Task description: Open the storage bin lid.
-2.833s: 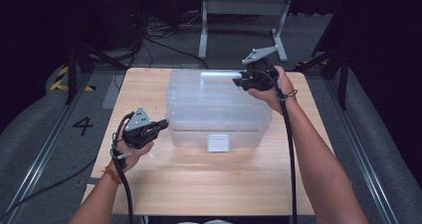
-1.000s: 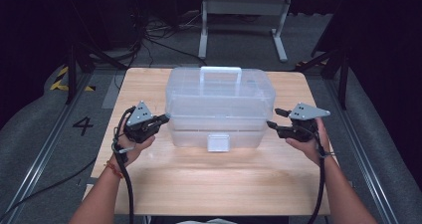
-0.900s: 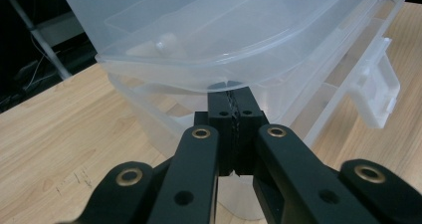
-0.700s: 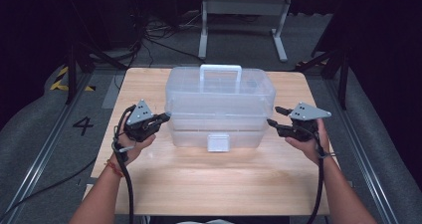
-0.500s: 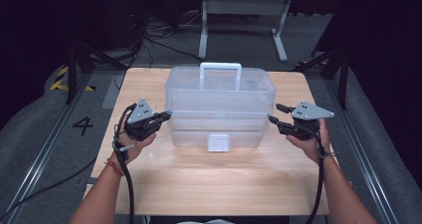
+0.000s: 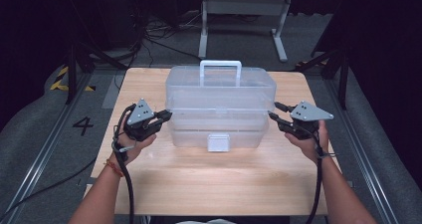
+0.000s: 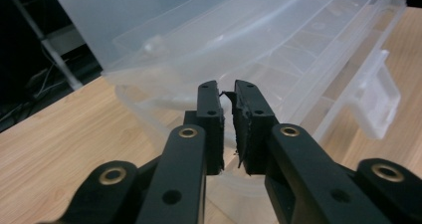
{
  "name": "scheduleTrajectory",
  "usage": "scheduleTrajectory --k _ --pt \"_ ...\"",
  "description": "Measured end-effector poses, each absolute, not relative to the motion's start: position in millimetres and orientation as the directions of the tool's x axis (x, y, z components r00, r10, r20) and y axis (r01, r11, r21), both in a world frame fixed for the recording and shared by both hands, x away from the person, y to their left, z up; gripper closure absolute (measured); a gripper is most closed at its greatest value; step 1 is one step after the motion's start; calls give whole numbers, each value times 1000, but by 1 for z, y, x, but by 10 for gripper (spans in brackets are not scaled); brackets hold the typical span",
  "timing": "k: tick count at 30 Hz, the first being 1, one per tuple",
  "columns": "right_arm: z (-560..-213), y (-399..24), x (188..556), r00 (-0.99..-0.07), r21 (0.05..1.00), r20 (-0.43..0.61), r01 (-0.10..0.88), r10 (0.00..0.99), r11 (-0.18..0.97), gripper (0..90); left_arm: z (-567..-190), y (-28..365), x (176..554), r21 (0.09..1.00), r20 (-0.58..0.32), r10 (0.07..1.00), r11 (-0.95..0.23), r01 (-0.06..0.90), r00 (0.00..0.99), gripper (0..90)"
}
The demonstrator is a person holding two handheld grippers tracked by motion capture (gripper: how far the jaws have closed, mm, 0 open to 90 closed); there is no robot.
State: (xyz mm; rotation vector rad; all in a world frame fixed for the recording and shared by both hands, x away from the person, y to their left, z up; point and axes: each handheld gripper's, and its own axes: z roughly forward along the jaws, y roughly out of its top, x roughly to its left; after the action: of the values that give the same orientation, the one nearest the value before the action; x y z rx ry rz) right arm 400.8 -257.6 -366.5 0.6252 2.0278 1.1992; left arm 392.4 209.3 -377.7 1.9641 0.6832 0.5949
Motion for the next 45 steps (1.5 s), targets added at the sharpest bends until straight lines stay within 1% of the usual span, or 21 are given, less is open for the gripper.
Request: scheduleTrajectory --k 2,8,13,19,28,45 --pt "-364 -257 401 -635 893 -318 49 704 448 633 -382 209 391 875 138 677 -425 231 723 784" --pt "-361 -256 404 -621 906 -307 41 721 421 642 -390 209 393 867 131 680 -431 248 722 755" --pt "-358 -255 406 -613 910 -305 39 729 414 646 -396 208 393 859 135 678 -444 256 722 746" --pt "-355 -253 409 -594 911 -313 33 741 411 648 -402 211 394 856 118 689 -435 278 715 735" --pt "-350 -250 414 -568 925 -293 34 769 377 659 -404 212 395 863 109 693 -422 279 713 738" --pt "-339 -247 424 -535 932 -292 26 793 360 681 -407 215 396 876 75 695 -389 286 716 743"
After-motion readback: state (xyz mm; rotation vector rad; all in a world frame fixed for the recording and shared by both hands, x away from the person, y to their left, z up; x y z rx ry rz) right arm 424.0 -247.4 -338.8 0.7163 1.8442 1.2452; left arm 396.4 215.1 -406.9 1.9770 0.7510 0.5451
